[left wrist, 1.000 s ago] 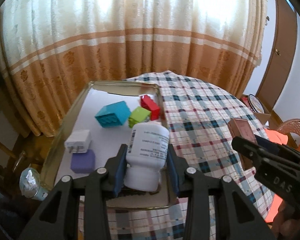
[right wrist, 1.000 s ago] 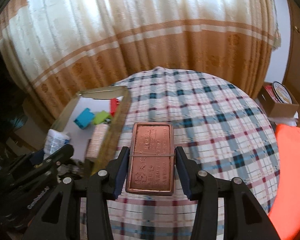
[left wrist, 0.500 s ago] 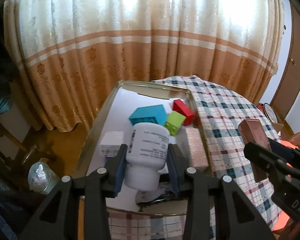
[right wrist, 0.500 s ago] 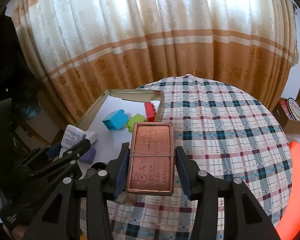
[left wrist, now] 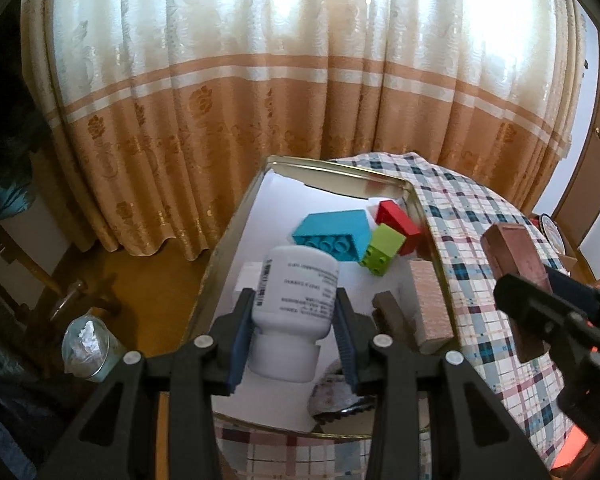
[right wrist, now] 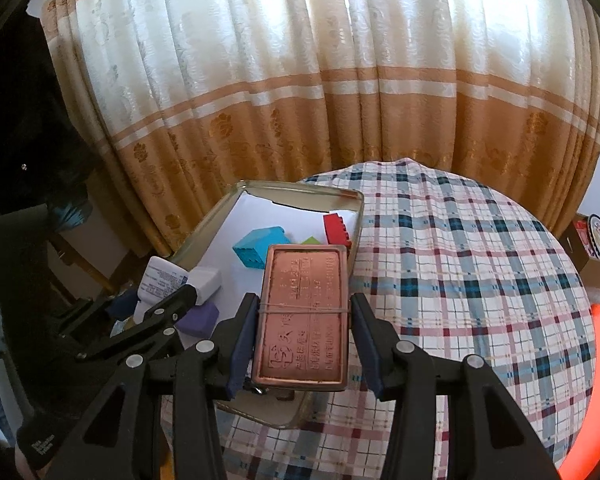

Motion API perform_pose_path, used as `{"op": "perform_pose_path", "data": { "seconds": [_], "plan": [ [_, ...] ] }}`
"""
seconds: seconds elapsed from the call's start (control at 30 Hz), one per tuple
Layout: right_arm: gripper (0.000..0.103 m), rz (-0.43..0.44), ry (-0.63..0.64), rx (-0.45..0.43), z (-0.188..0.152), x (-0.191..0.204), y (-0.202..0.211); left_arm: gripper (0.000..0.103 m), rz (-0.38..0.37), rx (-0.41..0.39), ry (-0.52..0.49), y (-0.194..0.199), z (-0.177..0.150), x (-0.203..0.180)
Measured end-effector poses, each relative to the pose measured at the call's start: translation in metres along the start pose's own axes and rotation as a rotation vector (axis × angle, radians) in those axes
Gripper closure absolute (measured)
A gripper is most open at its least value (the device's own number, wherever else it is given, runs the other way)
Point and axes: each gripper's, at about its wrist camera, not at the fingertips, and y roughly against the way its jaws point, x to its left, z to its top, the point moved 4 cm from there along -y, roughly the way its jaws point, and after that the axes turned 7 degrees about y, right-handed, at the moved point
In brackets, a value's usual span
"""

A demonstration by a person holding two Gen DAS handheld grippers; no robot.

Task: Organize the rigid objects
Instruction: 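Lower the bottle and card case into the tray and open both grippers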

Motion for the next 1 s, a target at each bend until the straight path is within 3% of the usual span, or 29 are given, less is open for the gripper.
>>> {"op": "perform_pose_path", "data": {
  "seconds": [1.0],
  "plan": [
    [0.054, 0.004, -0.007, -0.004, 0.019, 0.011, -0.032, 0.066, 0.072, -0.003, -0.006, -0.019, 0.01, 0.018]
  ]
}}
